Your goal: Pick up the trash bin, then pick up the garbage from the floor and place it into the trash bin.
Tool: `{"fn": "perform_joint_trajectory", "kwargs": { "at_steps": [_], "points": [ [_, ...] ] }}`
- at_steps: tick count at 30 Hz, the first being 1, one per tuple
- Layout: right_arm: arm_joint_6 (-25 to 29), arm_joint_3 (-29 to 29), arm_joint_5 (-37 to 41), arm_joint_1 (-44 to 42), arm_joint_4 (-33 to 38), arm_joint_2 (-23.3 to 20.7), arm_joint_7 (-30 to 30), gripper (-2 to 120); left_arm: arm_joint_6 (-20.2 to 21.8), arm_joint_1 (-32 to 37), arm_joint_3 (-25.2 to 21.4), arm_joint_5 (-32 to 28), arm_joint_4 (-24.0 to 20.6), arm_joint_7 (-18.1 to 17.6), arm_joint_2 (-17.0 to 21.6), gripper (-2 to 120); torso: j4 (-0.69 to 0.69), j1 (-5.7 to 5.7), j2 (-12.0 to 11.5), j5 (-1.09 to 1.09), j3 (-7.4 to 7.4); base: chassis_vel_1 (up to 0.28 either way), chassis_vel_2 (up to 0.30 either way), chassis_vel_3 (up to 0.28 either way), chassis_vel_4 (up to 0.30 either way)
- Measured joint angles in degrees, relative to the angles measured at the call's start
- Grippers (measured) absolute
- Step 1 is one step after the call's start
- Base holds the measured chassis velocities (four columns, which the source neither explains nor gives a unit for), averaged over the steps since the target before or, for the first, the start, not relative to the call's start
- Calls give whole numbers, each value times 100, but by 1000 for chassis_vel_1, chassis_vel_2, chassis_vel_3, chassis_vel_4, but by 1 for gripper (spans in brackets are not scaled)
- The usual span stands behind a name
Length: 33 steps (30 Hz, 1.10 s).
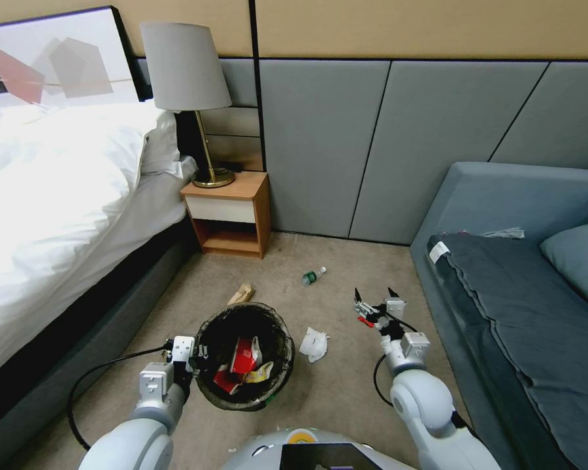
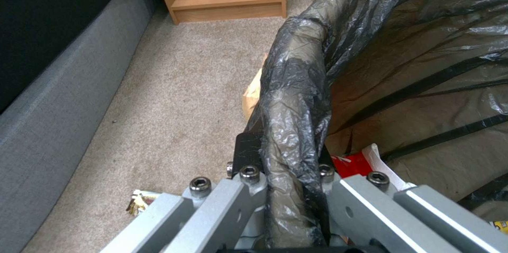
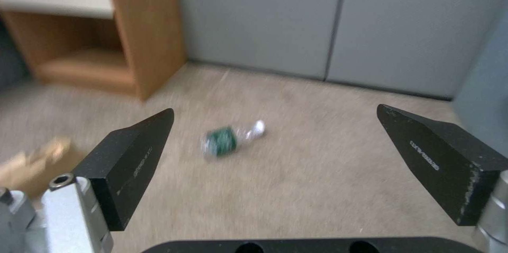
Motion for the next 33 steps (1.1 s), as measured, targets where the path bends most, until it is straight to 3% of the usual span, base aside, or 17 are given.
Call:
{"fn": "perform_joint_trajectory", "kwargs": {
  "at_steps": [2, 4, 9, 13, 20, 25, 33],
  "points": [
    [-30, -49, 59, 73, -104, -133, -68, 100, 11, -8, 8, -13, 0, -12, -15, 1, 3, 0, 0, -3, 0, 0, 0, 0, 0],
    [-54, -317, 284, 392, -548, -553, -315, 100, 32, -72, 46, -23, 0, -30, -72, 1, 2, 0, 0, -2, 0, 0, 0, 0, 0],
    [-79, -522, 476, 636, -856, -755, -573, 100, 46, -131, 46, -23, 0, -34, -82, 1, 2, 0, 0, -1, 0, 0, 0, 0, 0],
    [-521, -956, 1178, 1095, -1402, -1069, -1183, 100, 83, -218, 3, -70, 0, -44, -10, 1, 2, 0, 0, -2, 0, 0, 0, 0, 0],
    [-693, -1288, 1155, 1435, -1992, -1008, -1729, 100, 85, -187, 54, -28, 0, -32, 5, 1, 2, 0, 0, -2, 0, 0, 0, 0, 0],
    [-710, -1497, 957, 1581, -2324, -886, -1807, 100, 85, -154, 70, 6, 0, -10, 9, 1, 2, 0, 0, -2, 0, 0, 0, 0, 0],
    [-456, -1931, 313, 1883, -3235, -372, -1864, 100, 86, -138, 116, 38, 0, 2, -55, 1, 2, 0, 0, -2, 0, 0, 0, 0, 0]
  ]
}}
